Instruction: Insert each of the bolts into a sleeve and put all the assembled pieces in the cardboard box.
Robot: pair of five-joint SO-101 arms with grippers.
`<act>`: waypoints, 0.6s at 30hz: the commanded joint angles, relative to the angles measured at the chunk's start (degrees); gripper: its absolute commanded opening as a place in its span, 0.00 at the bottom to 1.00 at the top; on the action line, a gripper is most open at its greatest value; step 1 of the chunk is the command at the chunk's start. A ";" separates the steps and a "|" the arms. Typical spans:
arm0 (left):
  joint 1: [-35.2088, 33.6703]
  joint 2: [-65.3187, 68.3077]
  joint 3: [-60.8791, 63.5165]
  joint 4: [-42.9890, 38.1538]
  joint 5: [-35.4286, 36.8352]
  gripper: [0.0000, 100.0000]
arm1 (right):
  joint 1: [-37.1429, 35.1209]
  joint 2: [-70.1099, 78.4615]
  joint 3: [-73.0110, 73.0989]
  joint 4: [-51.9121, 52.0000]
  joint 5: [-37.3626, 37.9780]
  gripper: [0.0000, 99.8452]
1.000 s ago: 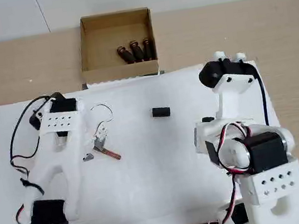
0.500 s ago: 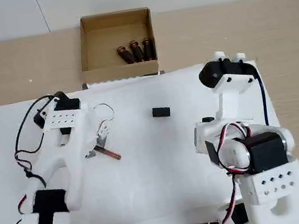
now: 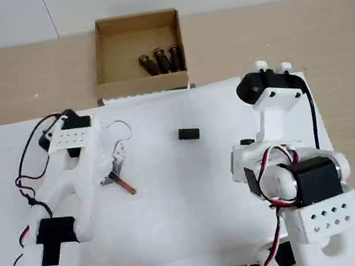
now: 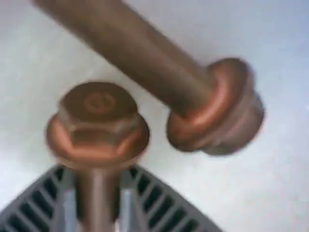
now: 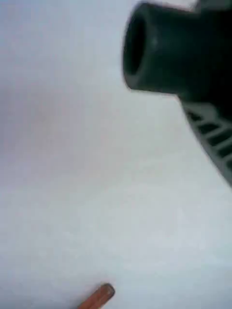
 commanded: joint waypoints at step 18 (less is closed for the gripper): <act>9.05 -32.97 -1.10 2.37 -9.14 0.00 | 0.04 -14.46 -5.10 2.59 7.03 0.00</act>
